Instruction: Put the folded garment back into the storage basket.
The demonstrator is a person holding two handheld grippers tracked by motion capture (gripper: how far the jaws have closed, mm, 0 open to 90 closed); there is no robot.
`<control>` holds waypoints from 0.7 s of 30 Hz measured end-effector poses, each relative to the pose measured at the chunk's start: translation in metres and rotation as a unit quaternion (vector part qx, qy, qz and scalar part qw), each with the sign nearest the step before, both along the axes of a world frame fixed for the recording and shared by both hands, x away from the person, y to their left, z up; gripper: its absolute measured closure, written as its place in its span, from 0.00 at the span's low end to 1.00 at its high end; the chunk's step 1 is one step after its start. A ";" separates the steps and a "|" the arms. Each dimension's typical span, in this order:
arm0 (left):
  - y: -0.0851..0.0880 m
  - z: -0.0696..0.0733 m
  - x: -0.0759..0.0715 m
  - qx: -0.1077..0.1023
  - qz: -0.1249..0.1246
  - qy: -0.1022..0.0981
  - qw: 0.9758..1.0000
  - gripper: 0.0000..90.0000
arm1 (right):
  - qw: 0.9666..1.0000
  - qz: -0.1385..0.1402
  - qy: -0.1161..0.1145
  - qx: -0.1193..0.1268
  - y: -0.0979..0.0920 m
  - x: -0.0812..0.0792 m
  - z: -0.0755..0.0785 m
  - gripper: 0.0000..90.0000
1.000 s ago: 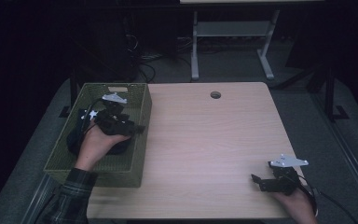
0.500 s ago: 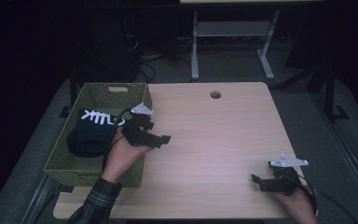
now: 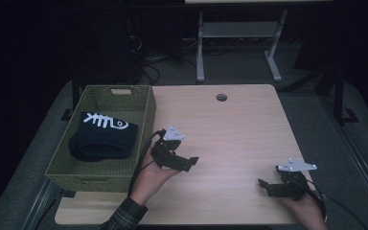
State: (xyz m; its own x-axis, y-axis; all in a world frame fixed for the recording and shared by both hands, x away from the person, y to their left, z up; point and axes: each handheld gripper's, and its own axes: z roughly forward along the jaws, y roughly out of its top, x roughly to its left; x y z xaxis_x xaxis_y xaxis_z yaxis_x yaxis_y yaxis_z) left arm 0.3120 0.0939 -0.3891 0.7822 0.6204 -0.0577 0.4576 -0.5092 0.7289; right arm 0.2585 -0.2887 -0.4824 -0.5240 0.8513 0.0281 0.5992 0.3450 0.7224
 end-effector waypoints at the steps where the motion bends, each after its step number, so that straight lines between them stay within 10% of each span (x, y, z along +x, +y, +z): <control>1: -0.002 -0.005 -0.001 0.004 0.000 0.000 1.000 0.15 | 1.000 0.000 0.000 0.000 0.000 0.000 0.000 0.14; 21: -0.010 -0.076 -0.001 0.021 -0.007 -0.015 1.000 0.14 | 1.000 0.000 0.000 0.000 0.000 0.000 0.000 0.14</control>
State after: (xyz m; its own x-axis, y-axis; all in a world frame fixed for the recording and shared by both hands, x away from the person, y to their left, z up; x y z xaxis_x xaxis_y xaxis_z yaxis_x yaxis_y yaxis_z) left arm 0.3108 0.0838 -0.4655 0.7918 0.6107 -0.0084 0.4284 -0.5457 0.7202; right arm 0.2585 -0.2886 -0.4825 -0.5241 0.8512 0.0284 0.5991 0.3448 0.7226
